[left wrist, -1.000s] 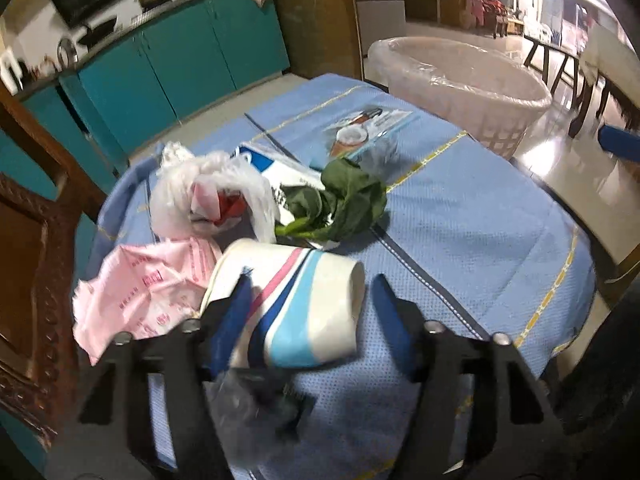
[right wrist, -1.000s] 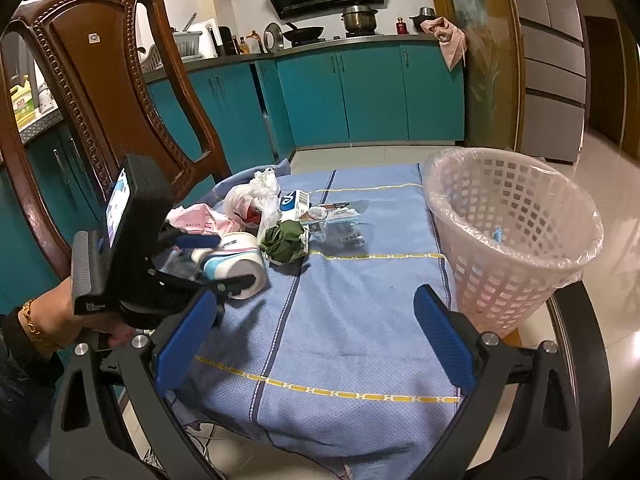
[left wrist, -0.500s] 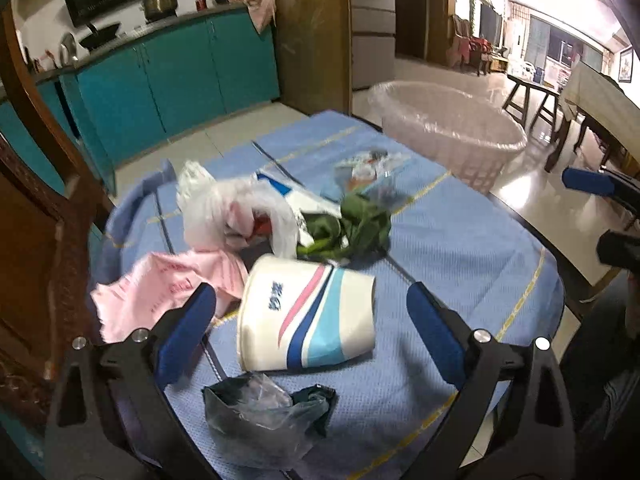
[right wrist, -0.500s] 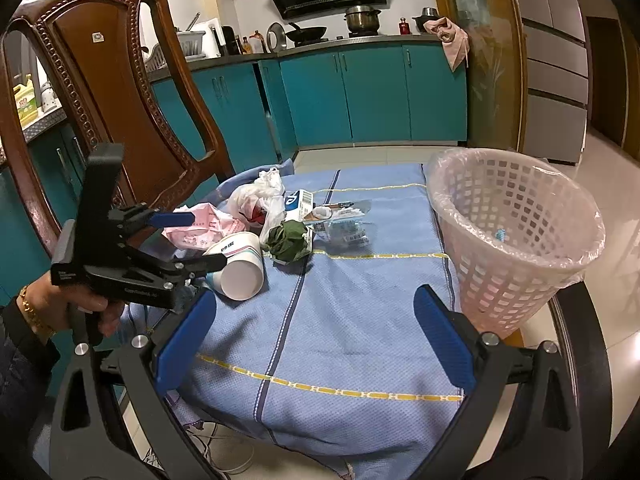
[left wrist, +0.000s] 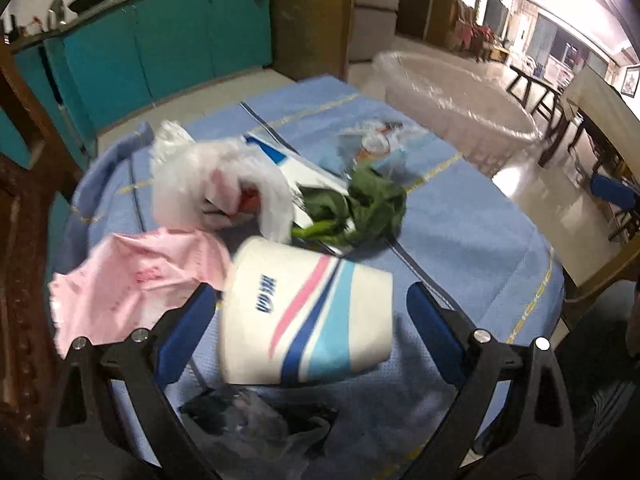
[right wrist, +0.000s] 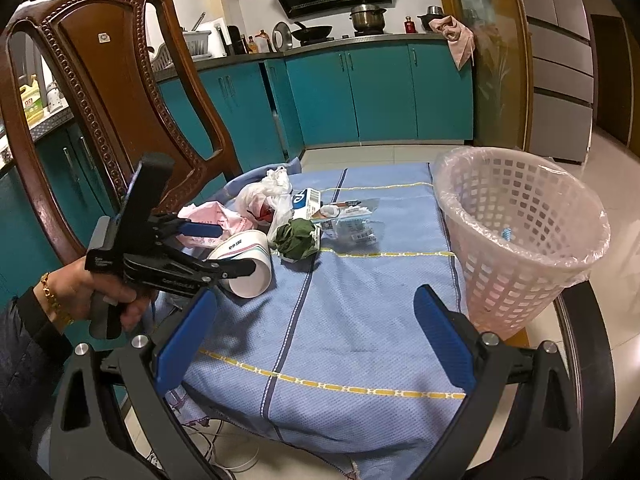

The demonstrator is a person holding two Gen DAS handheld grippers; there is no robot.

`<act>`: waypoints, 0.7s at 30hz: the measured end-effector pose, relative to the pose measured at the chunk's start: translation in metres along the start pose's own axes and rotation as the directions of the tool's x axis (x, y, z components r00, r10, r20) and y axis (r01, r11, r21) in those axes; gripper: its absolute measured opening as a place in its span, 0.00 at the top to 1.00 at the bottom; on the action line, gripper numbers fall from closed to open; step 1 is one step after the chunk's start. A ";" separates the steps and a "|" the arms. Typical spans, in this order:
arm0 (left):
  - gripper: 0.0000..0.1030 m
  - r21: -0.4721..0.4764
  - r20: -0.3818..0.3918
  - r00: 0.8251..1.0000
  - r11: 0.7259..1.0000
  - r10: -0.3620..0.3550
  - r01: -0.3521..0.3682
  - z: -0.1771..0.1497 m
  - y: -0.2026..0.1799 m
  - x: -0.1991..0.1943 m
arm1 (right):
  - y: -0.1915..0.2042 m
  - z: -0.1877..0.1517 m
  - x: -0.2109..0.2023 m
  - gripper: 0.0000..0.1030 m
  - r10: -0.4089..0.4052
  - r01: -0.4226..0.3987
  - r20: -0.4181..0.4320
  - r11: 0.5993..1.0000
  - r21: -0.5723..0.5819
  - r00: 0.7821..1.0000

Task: Collect trash
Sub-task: 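Lift the blue-white striped cup off the pile with the left tool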

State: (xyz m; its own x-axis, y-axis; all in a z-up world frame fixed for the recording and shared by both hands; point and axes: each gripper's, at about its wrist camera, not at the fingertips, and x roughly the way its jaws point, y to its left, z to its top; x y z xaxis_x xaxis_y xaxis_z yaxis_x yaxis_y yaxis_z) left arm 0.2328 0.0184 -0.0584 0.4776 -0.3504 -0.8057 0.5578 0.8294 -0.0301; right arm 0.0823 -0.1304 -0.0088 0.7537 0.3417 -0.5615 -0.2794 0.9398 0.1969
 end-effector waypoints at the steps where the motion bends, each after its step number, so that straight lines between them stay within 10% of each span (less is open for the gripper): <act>1: 0.07 0.016 -0.019 1.000 1.000 0.001 -0.001 -0.001 -0.002 0.005 | 0.000 0.000 0.000 0.06 0.000 0.000 -0.001 1.000 -0.001 1.000; 21: 0.05 -0.008 -0.082 0.996 1.000 0.024 -0.024 0.002 0.002 0.018 | -0.001 -0.001 0.000 0.06 0.010 -0.010 -0.001 1.000 -0.003 1.000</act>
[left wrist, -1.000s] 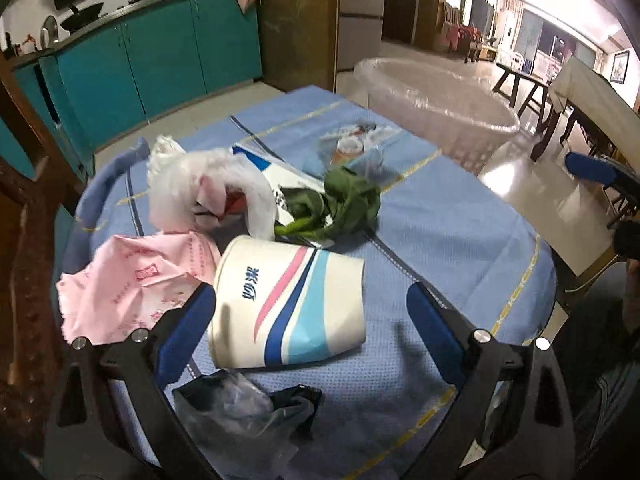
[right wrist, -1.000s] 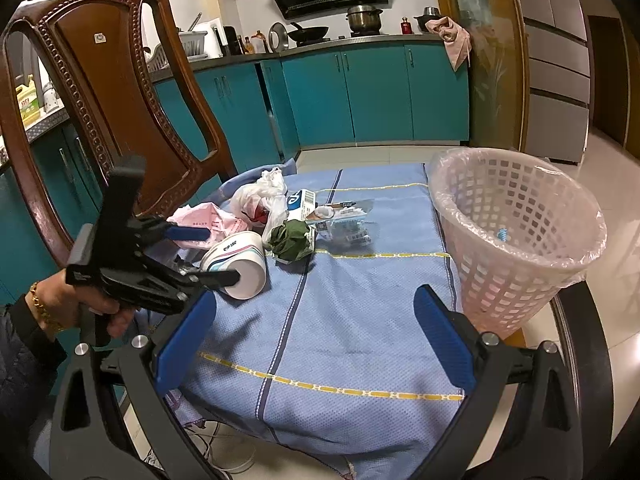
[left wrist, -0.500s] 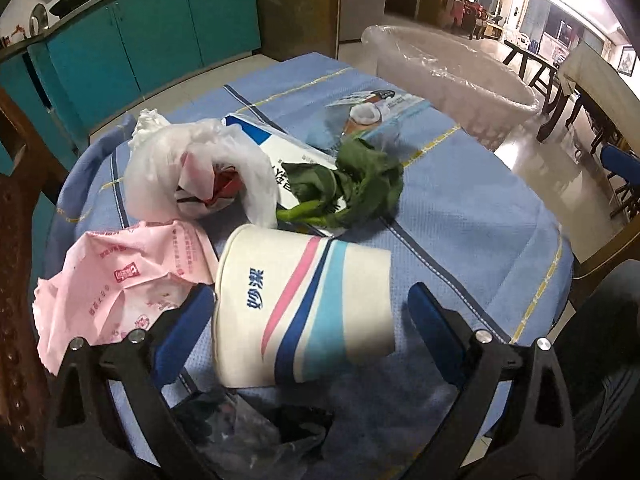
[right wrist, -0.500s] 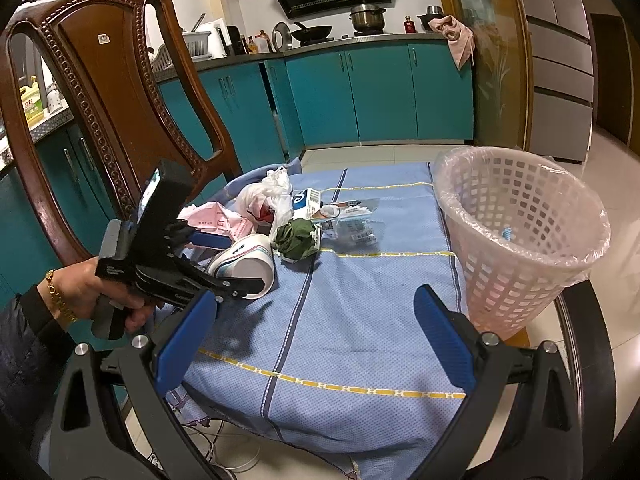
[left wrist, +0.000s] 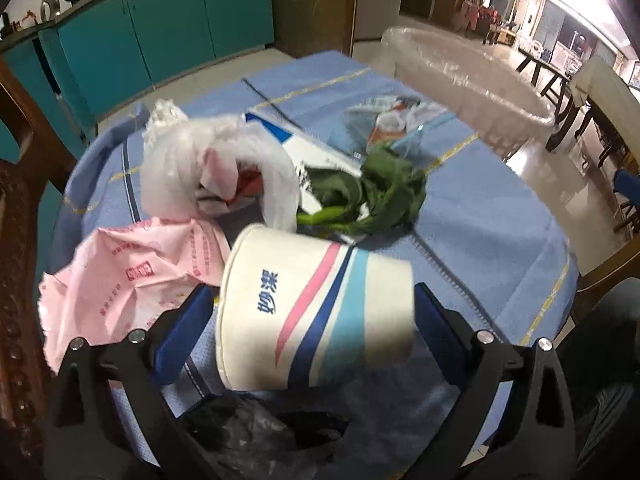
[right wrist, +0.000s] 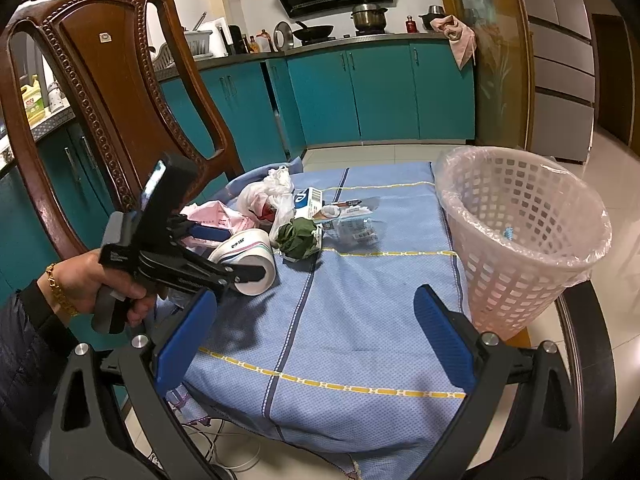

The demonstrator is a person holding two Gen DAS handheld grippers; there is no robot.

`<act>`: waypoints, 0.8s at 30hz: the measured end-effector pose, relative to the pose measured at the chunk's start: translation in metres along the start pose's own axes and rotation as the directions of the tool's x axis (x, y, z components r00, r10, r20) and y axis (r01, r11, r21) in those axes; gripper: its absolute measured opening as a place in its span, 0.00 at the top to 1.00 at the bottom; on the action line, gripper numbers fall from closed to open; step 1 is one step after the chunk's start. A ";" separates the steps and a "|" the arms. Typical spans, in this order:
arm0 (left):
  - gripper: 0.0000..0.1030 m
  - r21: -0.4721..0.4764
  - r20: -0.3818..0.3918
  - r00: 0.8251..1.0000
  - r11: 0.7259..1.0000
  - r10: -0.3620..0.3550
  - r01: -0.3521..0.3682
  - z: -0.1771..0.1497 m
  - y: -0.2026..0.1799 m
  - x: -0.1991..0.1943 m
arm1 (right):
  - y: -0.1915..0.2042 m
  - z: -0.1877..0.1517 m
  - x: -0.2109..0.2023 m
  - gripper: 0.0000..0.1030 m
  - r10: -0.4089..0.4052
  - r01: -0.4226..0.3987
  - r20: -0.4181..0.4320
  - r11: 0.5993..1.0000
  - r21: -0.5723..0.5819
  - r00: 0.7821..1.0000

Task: Collect trash
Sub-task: 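Lift the blue-white striped cup off the pile with the left tool, then grasp the green leaves with the right tool while the left tool holds the cup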

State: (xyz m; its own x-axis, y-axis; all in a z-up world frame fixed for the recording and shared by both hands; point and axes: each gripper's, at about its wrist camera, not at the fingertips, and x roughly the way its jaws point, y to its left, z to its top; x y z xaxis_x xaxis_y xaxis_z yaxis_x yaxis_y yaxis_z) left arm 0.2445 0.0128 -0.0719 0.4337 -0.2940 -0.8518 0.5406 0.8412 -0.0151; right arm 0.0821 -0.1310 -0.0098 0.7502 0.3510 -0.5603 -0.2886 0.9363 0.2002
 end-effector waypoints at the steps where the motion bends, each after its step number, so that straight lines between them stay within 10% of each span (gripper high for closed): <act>1: 0.05 -0.001 -0.010 1.000 1.000 -0.003 0.003 0.000 0.000 0.003 | 0.000 0.000 0.000 0.06 0.001 -0.001 0.000 1.000 0.000 1.000; 7: 0.16 0.004 -0.021 1.000 1.000 0.013 -0.013 -0.001 0.001 0.008 | -0.001 0.001 0.000 0.06 -0.001 0.001 -0.001 1.000 0.002 1.000; 14: 0.17 -0.062 0.187 0.982 0.998 0.034 -0.023 0.005 -0.010 -0.075 | -0.001 0.002 0.005 0.06 -0.010 0.010 -0.008 1.000 -0.004 1.000; 19: 0.17 -0.250 0.384 0.909 0.966 0.166 -0.071 -0.018 -0.031 -0.156 | -0.001 0.011 0.025 0.06 0.015 -0.015 -0.042 1.000 0.002 0.999; 24: 0.17 -0.485 0.464 0.783 0.858 0.415 -0.168 -0.071 -0.062 -0.190 | -0.001 0.026 0.077 0.26 0.062 -0.057 -0.128 0.997 0.042 0.990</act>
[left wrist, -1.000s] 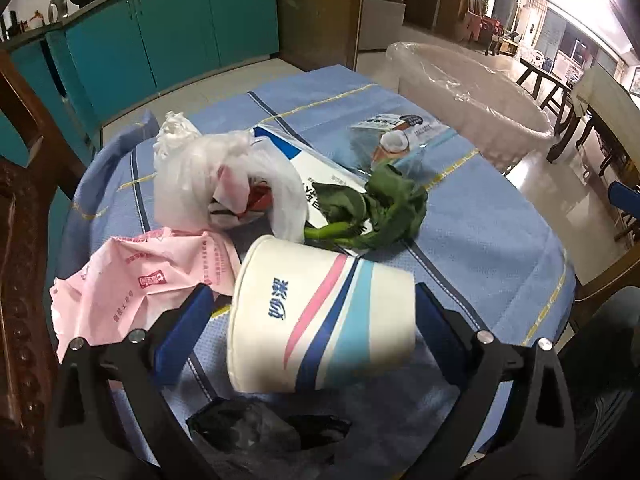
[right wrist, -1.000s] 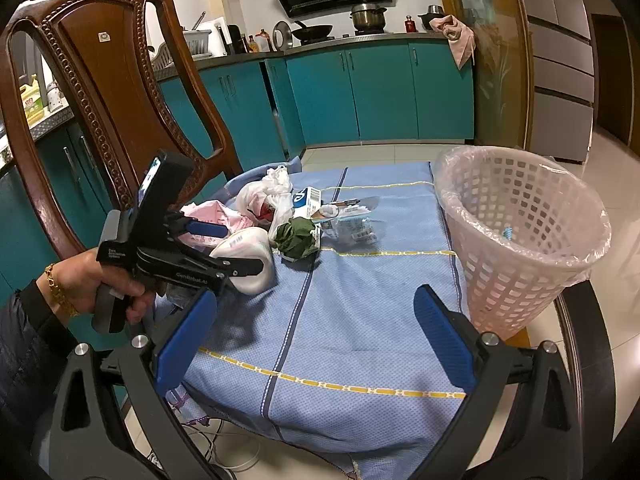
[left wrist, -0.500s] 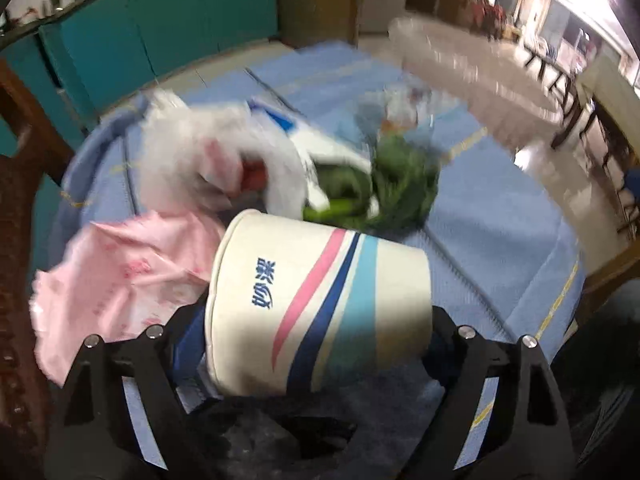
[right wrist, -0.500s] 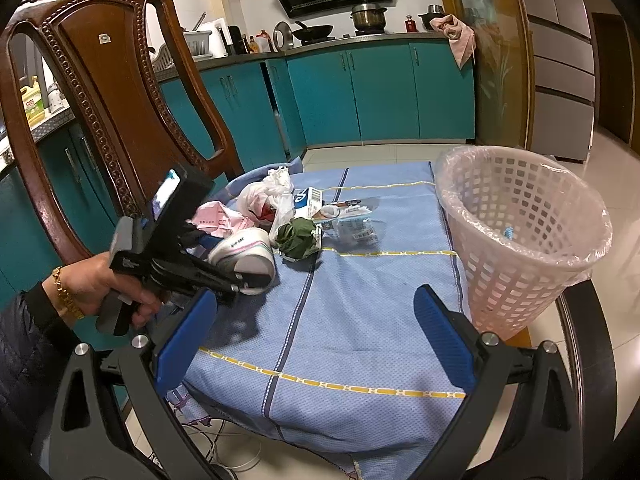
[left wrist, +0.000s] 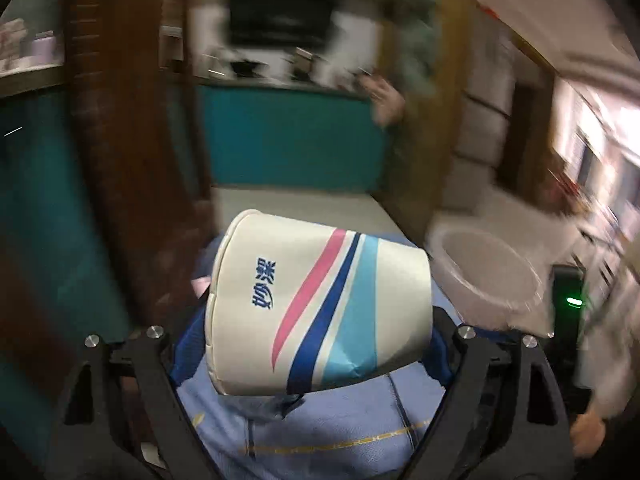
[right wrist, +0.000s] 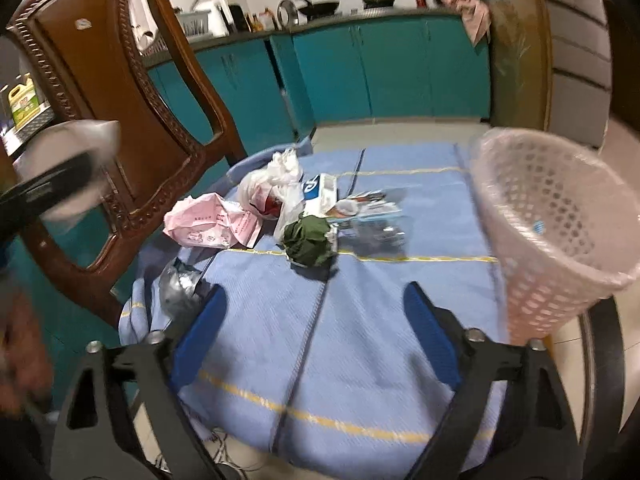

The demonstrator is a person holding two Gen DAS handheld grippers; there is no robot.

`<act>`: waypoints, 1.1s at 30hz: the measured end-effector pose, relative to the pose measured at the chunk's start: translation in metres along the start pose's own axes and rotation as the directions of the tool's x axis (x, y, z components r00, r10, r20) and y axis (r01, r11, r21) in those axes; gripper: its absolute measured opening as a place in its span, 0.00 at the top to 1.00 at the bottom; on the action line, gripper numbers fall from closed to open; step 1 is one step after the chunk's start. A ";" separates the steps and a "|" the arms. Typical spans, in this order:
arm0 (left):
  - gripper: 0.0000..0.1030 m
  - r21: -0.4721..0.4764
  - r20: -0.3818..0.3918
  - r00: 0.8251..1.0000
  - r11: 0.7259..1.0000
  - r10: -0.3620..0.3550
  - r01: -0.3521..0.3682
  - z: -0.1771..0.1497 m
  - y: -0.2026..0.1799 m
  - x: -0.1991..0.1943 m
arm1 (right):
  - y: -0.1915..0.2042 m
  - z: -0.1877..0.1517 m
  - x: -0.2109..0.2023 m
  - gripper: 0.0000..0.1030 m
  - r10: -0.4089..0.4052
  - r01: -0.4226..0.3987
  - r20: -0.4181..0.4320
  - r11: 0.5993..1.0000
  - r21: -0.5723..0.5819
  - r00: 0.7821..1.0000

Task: Collect trash
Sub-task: 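Grasp the green leaves with the right tool while the left tool holds the cup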

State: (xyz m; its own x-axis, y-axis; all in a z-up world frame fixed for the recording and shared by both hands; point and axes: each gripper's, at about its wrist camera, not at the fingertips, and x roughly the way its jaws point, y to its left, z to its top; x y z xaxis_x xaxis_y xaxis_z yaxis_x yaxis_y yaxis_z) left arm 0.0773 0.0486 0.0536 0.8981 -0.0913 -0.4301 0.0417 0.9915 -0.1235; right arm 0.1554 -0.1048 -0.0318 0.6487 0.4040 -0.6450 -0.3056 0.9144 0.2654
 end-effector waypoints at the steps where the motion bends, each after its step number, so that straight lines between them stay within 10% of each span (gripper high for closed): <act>1: 0.17 -0.011 0.018 1.000 1.000 0.023 -0.022 -0.007 -0.001 -0.008 | -0.002 0.005 0.015 0.28 0.013 -0.012 -0.021 1.000 0.015 1.000; 13: 0.16 -0.019 0.019 0.996 0.996 0.082 -0.082 -0.024 -0.002 -0.001 | 0.000 0.021 0.089 0.73 0.034 -0.033 -0.060 0.999 0.029 0.998; 15: 0.16 -0.020 0.024 0.996 0.996 0.087 -0.086 -0.019 -0.003 0.000 | 0.003 0.023 0.083 0.97 0.043 -0.042 -0.042 0.999 0.021 0.998; 33: 0.16 0.075 -0.081 0.997 0.997 0.017 -0.011 -0.023 -0.023 0.027 | 0.003 -0.006 -0.068 0.97 0.210 -0.210 0.114 0.978 -0.010 0.971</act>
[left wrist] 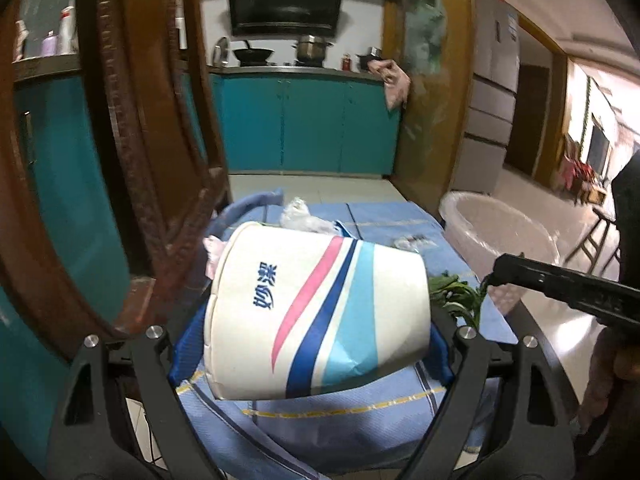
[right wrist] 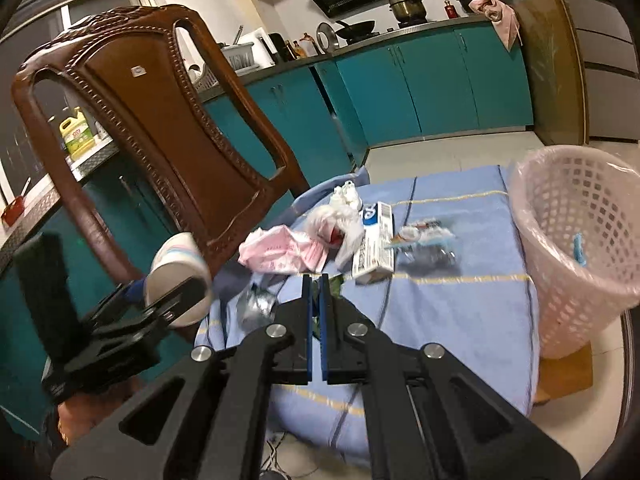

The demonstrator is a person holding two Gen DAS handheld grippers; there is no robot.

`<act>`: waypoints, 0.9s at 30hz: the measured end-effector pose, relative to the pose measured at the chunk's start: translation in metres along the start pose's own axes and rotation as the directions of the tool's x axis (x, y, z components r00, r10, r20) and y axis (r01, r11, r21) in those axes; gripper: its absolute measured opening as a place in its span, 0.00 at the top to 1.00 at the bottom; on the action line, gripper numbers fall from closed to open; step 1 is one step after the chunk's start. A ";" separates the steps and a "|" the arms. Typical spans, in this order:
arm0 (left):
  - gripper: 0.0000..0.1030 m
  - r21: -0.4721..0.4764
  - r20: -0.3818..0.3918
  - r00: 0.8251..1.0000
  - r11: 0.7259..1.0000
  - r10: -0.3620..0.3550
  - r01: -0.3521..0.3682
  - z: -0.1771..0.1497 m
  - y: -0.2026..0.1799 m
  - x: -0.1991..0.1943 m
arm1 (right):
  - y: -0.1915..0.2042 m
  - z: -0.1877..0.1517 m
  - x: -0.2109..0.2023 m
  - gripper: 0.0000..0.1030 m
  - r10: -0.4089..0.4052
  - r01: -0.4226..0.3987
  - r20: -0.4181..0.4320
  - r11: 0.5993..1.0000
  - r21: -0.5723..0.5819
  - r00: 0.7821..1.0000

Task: Collect trash
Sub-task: 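Grasp the green leaves with the right tool while the left tool holds the cup, then carry the green leaves with the right tool and drop them into the wastebasket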

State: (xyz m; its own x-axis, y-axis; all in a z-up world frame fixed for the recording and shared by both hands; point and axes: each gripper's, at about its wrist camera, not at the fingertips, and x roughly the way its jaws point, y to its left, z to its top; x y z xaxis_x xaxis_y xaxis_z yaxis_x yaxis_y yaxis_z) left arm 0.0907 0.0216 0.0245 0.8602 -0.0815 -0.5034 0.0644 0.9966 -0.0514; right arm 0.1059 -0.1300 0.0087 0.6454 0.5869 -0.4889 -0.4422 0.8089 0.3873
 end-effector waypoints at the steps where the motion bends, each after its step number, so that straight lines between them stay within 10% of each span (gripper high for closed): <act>1: 0.16 0.007 -0.003 1.000 1.000 -0.003 0.003 0.000 -0.002 0.001 | 0.000 -0.004 -0.002 0.97 -0.002 0.002 -0.005 1.000 0.001 1.000; 27: 0.16 0.005 -0.044 0.999 1.000 0.006 -0.006 -0.007 0.002 0.016 | 0.002 -0.012 -0.001 0.97 -0.022 0.021 -0.045 1.000 -0.020 0.999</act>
State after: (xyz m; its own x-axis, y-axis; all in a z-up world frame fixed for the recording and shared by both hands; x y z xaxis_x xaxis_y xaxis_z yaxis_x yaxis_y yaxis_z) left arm 0.1008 0.0221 0.0105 0.8377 -0.0756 -0.5409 0.0617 0.9971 -0.0437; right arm 0.0969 -0.1283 0.0011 0.6265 0.5698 -0.5318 -0.4410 0.8218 0.3609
